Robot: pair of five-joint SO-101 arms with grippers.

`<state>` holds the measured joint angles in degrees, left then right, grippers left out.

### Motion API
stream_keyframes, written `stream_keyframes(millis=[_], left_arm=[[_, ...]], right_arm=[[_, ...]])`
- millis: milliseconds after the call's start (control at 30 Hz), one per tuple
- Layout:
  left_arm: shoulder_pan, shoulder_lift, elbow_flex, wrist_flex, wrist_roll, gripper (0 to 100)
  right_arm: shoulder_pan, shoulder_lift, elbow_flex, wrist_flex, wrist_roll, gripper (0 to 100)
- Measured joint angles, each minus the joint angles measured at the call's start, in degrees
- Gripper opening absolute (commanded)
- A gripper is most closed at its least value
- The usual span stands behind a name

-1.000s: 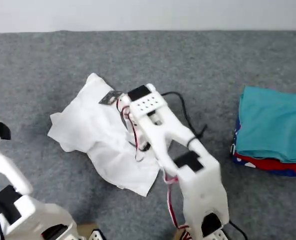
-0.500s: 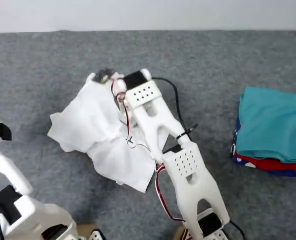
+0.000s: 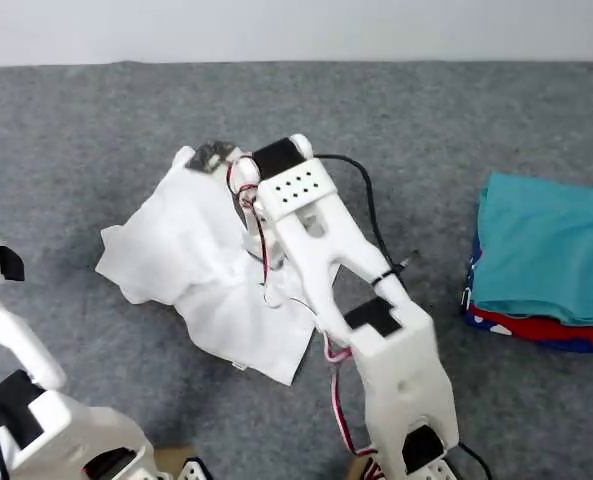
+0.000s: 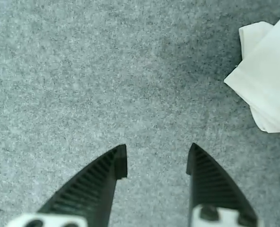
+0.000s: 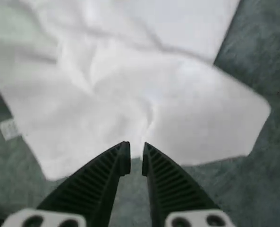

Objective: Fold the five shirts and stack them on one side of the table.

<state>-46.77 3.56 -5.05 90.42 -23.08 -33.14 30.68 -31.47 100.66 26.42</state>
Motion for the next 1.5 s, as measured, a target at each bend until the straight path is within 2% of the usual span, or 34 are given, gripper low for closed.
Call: stream_keyframes(millis=[100, 267, 500, 767, 967, 1100, 1267, 1500], left_arm=[[0.0, 0.0, 0.0, 0.0, 0.0, 21], [0.0, 0.0, 0.0, 0.0, 0.0, 21], [0.0, 0.0, 0.1, 0.0, 0.0, 21], [0.0, 0.0, 2.8, 0.0, 0.0, 21], [0.0, 0.0, 3.0, 0.0, 0.0, 21], [0.0, 0.0, 3.0, 0.0, 0.0, 21], [0.0, 0.0, 3.0, 0.0, 0.0, 21], [0.0, 0.0, 3.0, -1.1, 0.0, 21]], right_arm=[[2.2, -3.1, 5.4, 0.0, 1.2, 4.3], [4.7, -2.0, 6.2, -2.0, 1.4, 4.3], [-1.8, 9.0, 4.9, -15.1, 3.0, 4.2], [-6.4, 21.5, -18.2, -14.6, 4.5, 4.3], [-7.0, 26.3, -37.0, -3.7, 4.5, 4.6], [-6.8, 26.4, -41.1, -0.2, 4.5, 4.7], [-5.3, 23.0, -37.6, -0.2, 4.0, 5.1], [-5.2, 8.3, -14.3, 0.0, 3.3, 16.5]])
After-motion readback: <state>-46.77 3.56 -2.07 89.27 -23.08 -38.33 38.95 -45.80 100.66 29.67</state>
